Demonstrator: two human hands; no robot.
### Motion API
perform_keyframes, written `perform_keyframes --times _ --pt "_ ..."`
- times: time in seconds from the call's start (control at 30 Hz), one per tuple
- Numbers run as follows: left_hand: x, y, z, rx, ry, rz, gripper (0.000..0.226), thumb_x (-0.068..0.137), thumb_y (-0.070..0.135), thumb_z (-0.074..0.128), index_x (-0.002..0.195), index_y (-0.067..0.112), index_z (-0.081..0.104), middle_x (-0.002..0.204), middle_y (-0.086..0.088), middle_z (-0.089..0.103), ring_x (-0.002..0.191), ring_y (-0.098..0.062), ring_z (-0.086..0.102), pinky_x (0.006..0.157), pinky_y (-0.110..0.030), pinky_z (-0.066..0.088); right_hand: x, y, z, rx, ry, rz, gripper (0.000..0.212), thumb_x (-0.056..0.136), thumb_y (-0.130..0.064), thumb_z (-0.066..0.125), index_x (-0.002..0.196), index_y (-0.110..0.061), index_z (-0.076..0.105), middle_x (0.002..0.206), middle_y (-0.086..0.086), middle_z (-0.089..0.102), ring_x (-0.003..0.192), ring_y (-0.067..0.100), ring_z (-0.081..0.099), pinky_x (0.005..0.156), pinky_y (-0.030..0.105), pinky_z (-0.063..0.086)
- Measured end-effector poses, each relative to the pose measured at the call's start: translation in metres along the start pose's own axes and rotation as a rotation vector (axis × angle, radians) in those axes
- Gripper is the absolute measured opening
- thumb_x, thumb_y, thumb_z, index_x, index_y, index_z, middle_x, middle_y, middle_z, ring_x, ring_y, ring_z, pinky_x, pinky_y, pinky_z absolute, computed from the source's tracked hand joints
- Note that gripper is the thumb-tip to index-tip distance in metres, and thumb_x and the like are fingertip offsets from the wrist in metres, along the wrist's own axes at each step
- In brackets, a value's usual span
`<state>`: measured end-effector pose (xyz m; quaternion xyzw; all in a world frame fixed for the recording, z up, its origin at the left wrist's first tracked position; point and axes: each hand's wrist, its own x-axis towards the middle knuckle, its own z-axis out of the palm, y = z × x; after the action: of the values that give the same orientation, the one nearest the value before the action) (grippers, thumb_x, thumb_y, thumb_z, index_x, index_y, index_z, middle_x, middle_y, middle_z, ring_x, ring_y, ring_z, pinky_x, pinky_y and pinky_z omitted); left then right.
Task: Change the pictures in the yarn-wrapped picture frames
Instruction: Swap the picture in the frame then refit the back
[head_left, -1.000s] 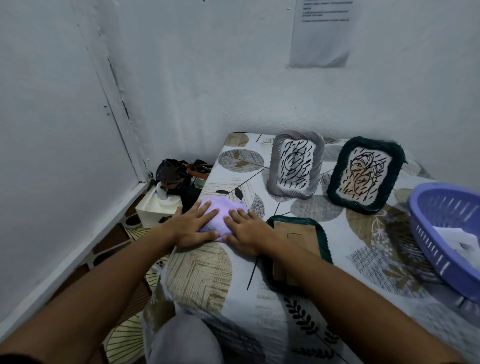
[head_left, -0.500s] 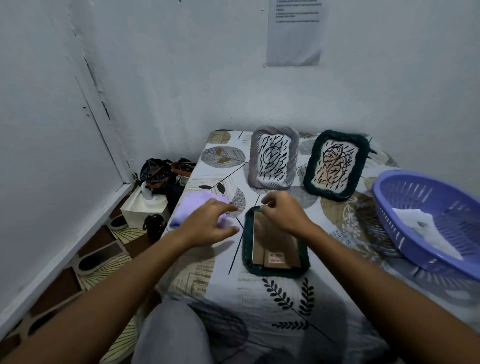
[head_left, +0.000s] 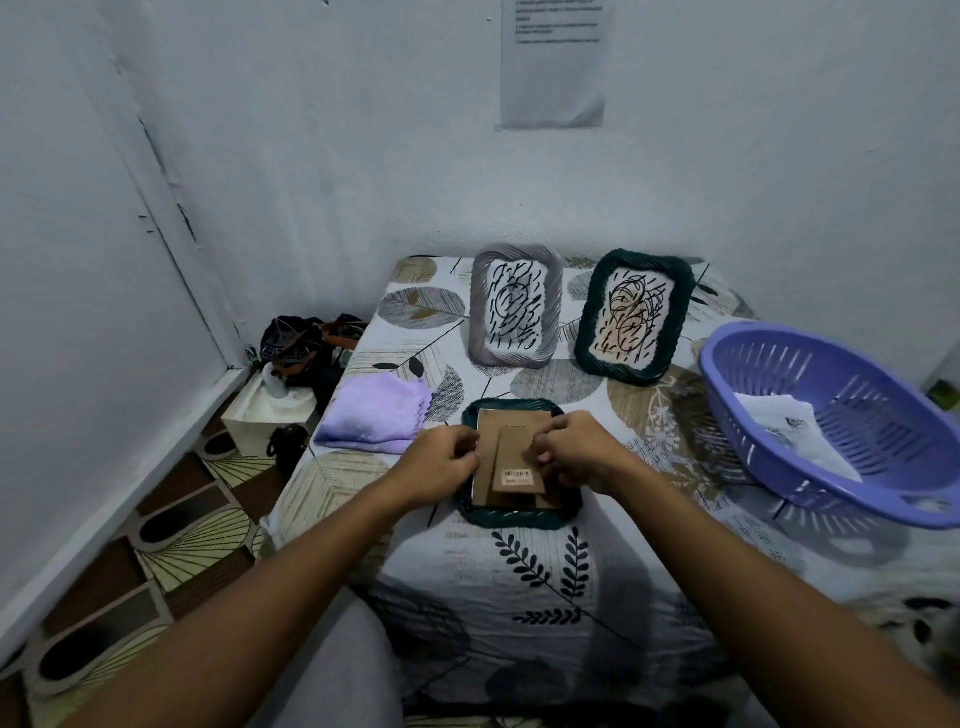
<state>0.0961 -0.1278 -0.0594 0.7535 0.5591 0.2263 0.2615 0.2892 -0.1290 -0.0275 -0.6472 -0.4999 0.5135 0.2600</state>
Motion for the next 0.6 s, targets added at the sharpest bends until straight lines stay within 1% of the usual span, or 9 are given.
perform_keyframes --times 0.07,0.13,0.2,0.27,0.33,0.4,0.47,0.53,0.6 --pt "0.0 0.001 -0.001 -0.002 -0.001 -0.006 0.036 0.091 0.012 0.054 0.126 0.008 0.06 0.121 -0.009 0.066 0.107 -0.019 0.061 0.092 -0.029 0.047 0.002 0.0 0.001 0.034 -0.019 0.037 0.008 0.085 0.0 0.063 0.086 -0.007 0.058 0.075 0.011 0.061 0.05 0.014 0.05 0.037 0.02 0.033" --pt "0.0 0.002 -0.002 -0.001 0.006 -0.011 0.036 0.094 0.014 0.053 0.129 0.008 0.058 0.122 -0.008 0.065 0.106 -0.018 0.059 0.087 -0.024 0.044 0.004 0.001 0.002 0.075 -0.022 0.069 0.011 0.084 0.0 0.066 0.087 -0.006 0.058 0.076 0.011 0.063 0.053 0.015 0.05 0.039 0.021 0.034" --pt "0.0 0.002 -0.003 0.002 0.013 -0.014 0.036 0.094 0.014 0.053 0.129 0.009 0.057 0.121 -0.008 0.065 0.104 -0.017 0.059 0.084 -0.023 0.042 0.007 0.003 0.002 0.146 -0.027 0.106 0.011 0.083 0.001 0.065 0.09 -0.005 0.058 0.075 0.011 0.063 0.056 0.016 0.052 0.042 0.021 0.038" --pt "-0.001 0.001 -0.003 -0.002 0.018 -0.022 0.035 0.093 0.011 0.053 0.127 0.009 0.059 0.119 -0.009 0.066 0.103 -0.018 0.06 0.085 -0.024 0.044 0.009 0.006 0.0 0.212 -0.046 0.146 0.014 0.084 0.001 0.064 0.096 -0.005 0.059 0.077 0.01 0.064 0.063 0.018 0.057 0.045 0.021 0.041" --pt "-0.002 0.001 -0.004 -0.008 0.017 -0.027 0.034 0.092 0.009 0.052 0.124 0.009 0.06 0.117 -0.009 0.067 0.1 -0.015 0.059 0.084 -0.024 0.044 0.013 0.009 -0.004 0.272 -0.074 0.185 0.02 0.084 0.001 0.062 0.103 -0.006 0.059 0.082 0.01 0.063 0.067 0.018 0.059 0.044 0.021 0.04" --pt "-0.002 0.002 -0.004 -0.013 0.013 -0.024 0.032 0.091 0.008 0.052 0.122 0.008 0.062 0.116 -0.009 0.067 0.1 -0.015 0.059 0.085 -0.024 0.045 0.015 0.012 -0.007 0.331 -0.106 0.211 0.022 0.085 0.0 0.061 0.104 -0.008 0.057 0.087 0.011 0.062 0.07 0.019 0.057 0.044 0.021 0.039" --pt "-0.002 0.004 -0.004 -0.013 0.015 -0.021 0.031 0.091 0.008 0.053 0.119 0.008 0.064 0.113 -0.008 0.068 0.1 -0.018 0.061 0.084 -0.026 0.046 0.016 0.014 -0.01 0.365 -0.125 0.216 0.023 0.085 0.0 0.059 0.106 -0.01 0.058 0.089 0.011 0.062 0.072 0.018 0.053 0.047 0.023 0.037" --pt "-0.001 0.005 -0.003 -0.026 0.05 -0.032 0.028 0.089 0.009 0.055 0.114 0.007 0.067 0.107 -0.008 0.071 0.095 -0.018 0.063 0.082 -0.026 0.047 0.016 0.016 -0.011 0.391 -0.143 0.211 0.028 0.086 -0.001 0.058 0.112 -0.011 0.059 0.09 0.01 0.061 0.072 0.016 0.05 0.05 0.023 0.036" --pt "-0.001 0.008 0.0 -0.071 0.129 -0.064 0.023 0.086 0.009 0.059 0.107 0.007 0.07 0.097 -0.007 0.072 0.088 -0.016 0.063 0.076 -0.023 0.046 0.016 0.017 -0.012 0.424 -0.16 0.209 0.03 0.087 -0.002 0.057 0.115 -0.013 0.059 0.092 0.009 0.061 0.074 0.016 0.051 0.051 0.022 0.036"
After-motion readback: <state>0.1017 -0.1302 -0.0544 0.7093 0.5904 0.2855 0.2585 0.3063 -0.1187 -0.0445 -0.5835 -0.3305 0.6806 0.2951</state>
